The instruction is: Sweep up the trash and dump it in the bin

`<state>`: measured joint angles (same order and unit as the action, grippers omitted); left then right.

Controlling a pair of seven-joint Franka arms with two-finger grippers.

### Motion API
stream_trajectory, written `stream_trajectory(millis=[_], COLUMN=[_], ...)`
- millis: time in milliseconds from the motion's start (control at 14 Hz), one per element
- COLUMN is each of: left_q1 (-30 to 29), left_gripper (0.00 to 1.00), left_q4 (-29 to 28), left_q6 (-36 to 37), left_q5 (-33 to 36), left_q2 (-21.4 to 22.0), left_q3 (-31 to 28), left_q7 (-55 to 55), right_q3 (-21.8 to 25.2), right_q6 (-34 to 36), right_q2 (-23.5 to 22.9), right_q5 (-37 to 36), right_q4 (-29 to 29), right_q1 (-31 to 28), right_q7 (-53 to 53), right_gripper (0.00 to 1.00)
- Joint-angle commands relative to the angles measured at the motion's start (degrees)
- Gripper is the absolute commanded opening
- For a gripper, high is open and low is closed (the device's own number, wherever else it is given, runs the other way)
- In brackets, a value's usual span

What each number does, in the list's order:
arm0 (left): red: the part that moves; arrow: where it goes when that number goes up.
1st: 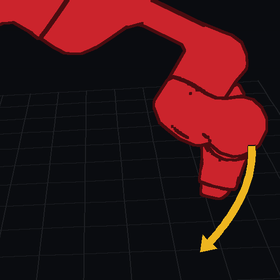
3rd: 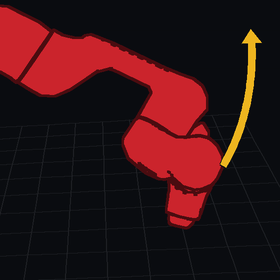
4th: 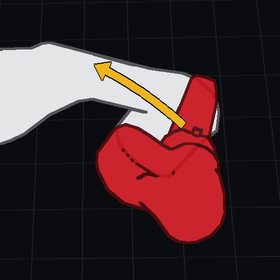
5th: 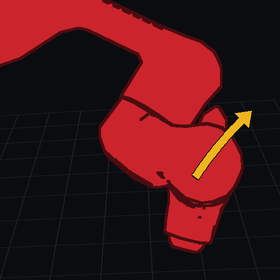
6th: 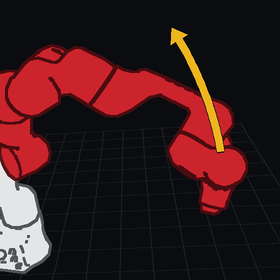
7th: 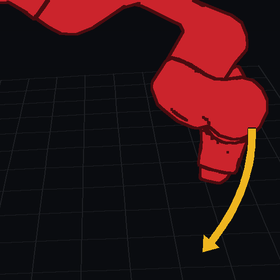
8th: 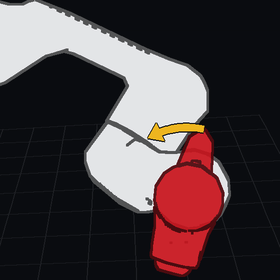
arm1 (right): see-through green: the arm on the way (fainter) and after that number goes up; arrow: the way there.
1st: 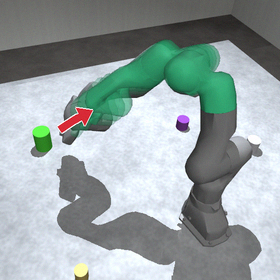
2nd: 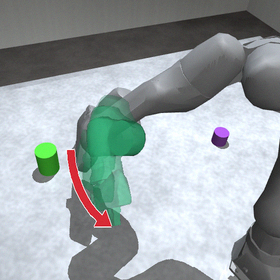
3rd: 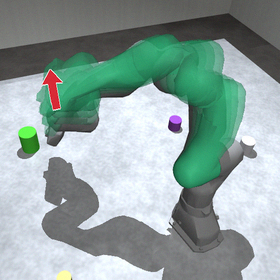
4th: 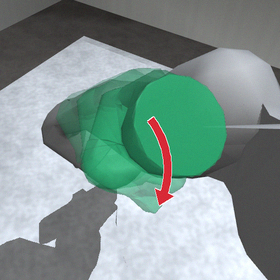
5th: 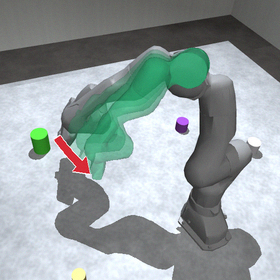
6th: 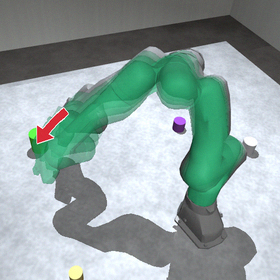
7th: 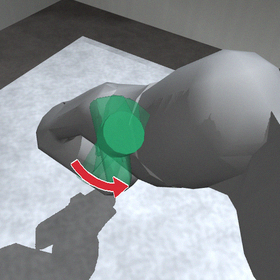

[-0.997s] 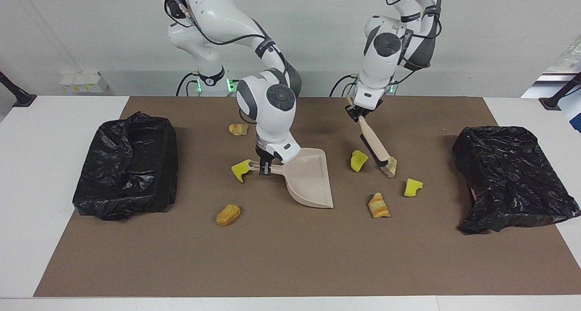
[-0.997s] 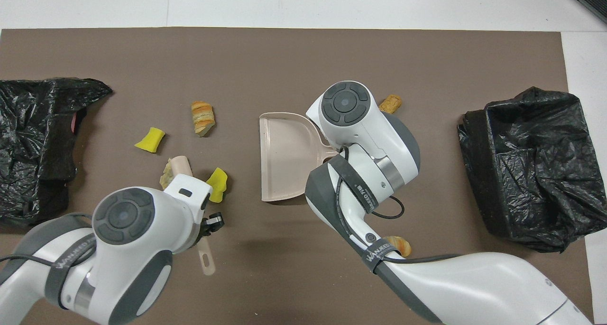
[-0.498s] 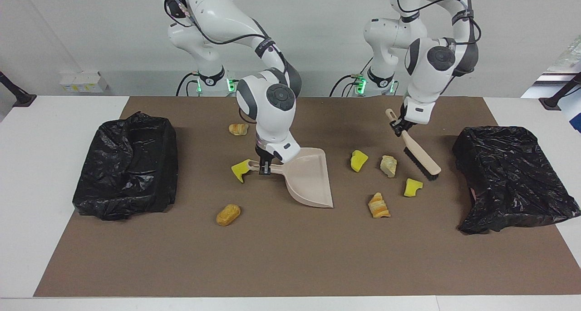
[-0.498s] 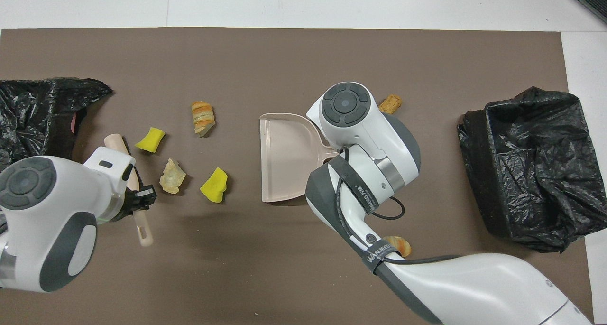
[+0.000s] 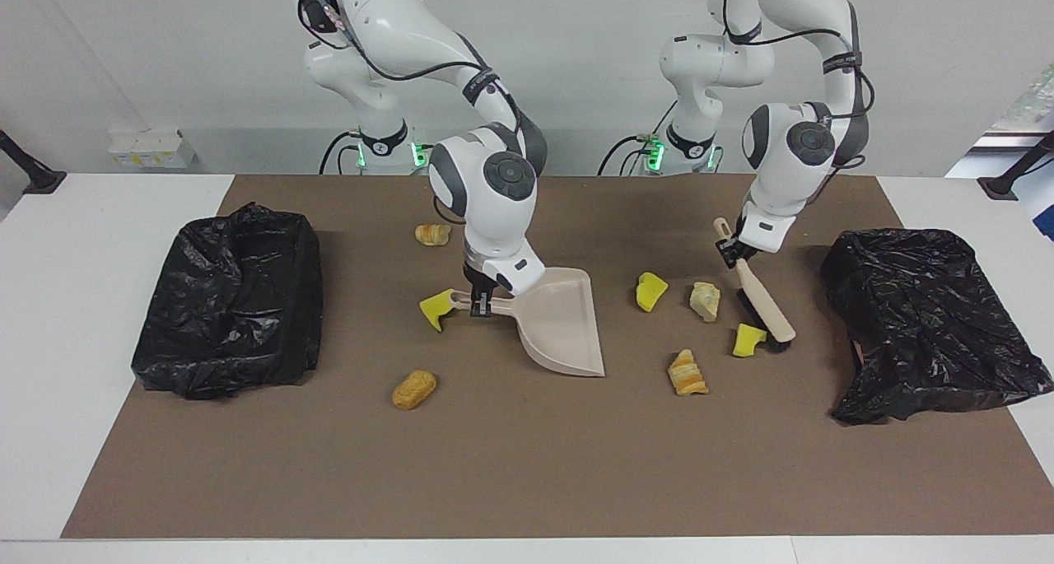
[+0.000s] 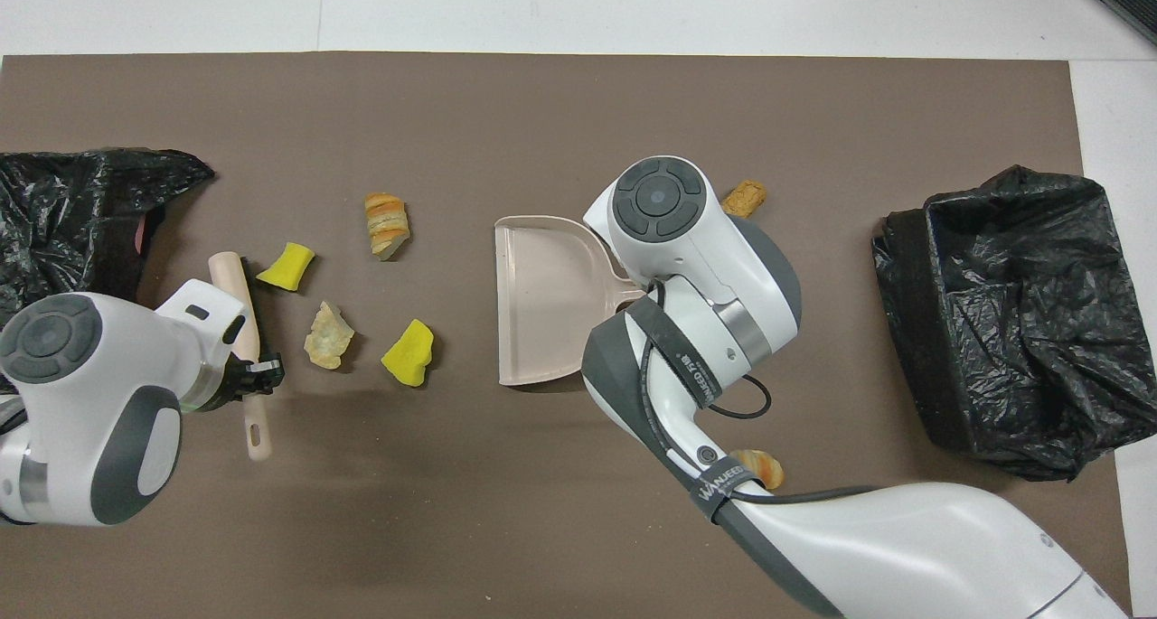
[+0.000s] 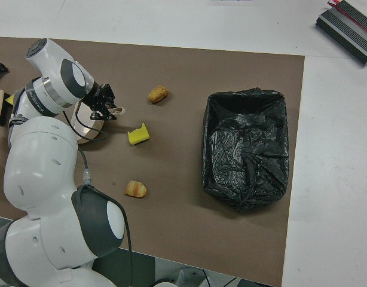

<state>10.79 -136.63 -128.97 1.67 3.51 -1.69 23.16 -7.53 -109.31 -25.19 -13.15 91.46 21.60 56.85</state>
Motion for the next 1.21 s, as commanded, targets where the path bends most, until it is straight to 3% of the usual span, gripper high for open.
stream_trajectory(millis=[0,427,712,1139], left_q1=[5.54,17.05,24.09,28.5], left_gripper=[0.0,0.0,0.0,0.0], left_q4=[0.75,3.12,7.94,14.8], left_q6=[-3.64,-5.06,-5.23,-4.45], left_q5=[-4.91,-15.19,-22.84,-23.65], left_q2=[-2.8,-3.86,-5.61,-8.34], left_q3=[-0.41,-0.33,-0.33,-0.5], left_q7=[-0.04,0.49,1.8,6.55], right_q3=[-0.29,-0.29,-0.29,-0.29], right_q6=[-0.73,-0.73,-0.73,-0.73], right_q2=[1.64,1.64,1.64,1.72], right_q5=[-1.18,-1.18,-1.09,-1.09], right_q4=[2.05,2.05,2.05,2.14], right_q1=[-0.15,-0.15,-0.24,-0.24], right_q7=[1.15,1.07,1.07,0.89], right_gripper=[0.0,0.0,0.0,0.0])
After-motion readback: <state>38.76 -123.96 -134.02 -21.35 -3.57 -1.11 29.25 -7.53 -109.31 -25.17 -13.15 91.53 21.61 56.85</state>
